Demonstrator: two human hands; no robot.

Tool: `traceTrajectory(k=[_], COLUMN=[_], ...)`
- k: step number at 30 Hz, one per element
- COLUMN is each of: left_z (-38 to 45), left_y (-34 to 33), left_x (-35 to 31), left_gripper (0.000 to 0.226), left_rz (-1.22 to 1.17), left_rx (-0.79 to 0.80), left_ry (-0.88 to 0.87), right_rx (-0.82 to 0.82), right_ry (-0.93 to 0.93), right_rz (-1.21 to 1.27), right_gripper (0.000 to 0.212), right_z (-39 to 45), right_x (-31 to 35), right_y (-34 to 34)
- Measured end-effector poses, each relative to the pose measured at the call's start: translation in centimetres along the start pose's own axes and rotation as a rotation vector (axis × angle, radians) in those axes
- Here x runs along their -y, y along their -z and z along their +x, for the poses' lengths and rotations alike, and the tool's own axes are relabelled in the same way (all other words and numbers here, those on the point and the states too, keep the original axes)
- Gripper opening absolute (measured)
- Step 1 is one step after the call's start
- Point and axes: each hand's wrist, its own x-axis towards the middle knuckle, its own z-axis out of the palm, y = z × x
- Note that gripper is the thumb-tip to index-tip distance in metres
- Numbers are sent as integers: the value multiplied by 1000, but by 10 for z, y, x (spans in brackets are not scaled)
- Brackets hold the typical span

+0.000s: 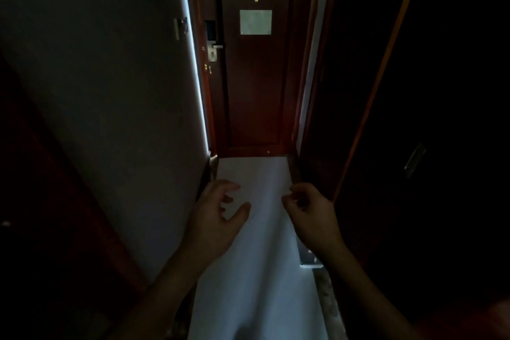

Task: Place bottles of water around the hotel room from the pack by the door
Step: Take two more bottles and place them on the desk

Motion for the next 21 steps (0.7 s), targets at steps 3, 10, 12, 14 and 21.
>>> traceTrajectory(k=[3, 10, 12, 14, 21], left_z=[73, 199, 228, 258, 356], left_y=[-17, -90, -114, -141, -250], left_x=[27, 50, 53, 59, 88], left_gripper=[33, 35, 36, 36, 35], left_rz=[7, -33, -34, -58, -78], left_rx=[47, 177, 222, 261, 378], left_ry=[10, -88, -120, -126, -126], right_rx=[-45, -140, -168, -210, -349], right_ry=[-46, -125, -156, -186, -289], right_rz=[-30, -66, -75, -70, 19], right_gripper=[27, 27, 25, 25, 14], right_z=[61, 171, 198, 226, 337], right_x=[-3, -26, -37, -53, -136], right_y=[-15, -19, -15, -11, 5])
